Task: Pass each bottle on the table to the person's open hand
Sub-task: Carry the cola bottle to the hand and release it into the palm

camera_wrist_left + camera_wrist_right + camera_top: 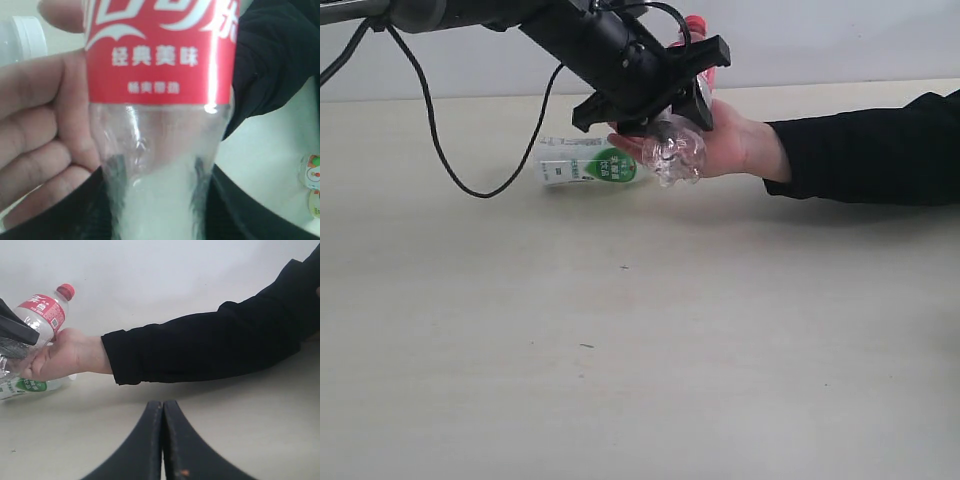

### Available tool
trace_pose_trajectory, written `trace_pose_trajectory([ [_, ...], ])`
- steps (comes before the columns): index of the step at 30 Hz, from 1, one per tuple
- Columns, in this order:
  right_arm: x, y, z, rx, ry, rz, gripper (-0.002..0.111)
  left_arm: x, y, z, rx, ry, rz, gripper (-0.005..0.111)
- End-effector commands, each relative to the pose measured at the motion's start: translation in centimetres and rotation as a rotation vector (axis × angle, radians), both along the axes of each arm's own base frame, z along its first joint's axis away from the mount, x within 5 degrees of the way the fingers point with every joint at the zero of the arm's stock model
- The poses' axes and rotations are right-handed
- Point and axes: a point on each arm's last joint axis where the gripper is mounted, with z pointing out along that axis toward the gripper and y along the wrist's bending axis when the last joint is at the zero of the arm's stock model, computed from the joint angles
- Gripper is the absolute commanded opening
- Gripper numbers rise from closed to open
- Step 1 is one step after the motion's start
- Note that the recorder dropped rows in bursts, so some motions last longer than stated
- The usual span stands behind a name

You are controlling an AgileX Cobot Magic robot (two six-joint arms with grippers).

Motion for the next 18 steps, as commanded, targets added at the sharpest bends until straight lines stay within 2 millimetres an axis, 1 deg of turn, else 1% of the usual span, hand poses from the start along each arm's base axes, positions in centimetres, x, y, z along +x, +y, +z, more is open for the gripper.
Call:
trace_pose_trajectory([
  [1, -0.01, 0.0, -0.05, -0.001, -0.007, 0.002, 0.0, 0.55, 0.64, 0.52, -0.047, 0.066, 0.094, 0.053],
  [3, -0.01, 0.0, -0.05, -0.001, -0.007, 0.002, 0.0, 0.5, 0.61, 0.53, -0.053, 0.081, 0.103, 0.055],
  [6, -0.01, 0.0, -0.05, -0.001, -0.007, 0.002, 0.0, 0.48, 0.55, 0.57, -0.063, 0.088, 0.106, 0.063],
  [9, -0.01, 0.0, -0.05, -0.001, -0.007, 0.002, 0.0, 0.5, 0.56, 0.57, -0.062, 0.084, 0.104, 0.08],
  [10, -0.01, 0.0, -0.05, -0.001, -0.007, 0.002, 0.0, 0.5, 0.56, 0.57, -0.06, 0.08, 0.099, 0.083],
  [18, -0.01, 0.0, -0.05, -0.001, -0.007, 0.002, 0.0, 0.34, 0.57, 0.51, -0.052, 0.091, 0.086, 0.083],
])
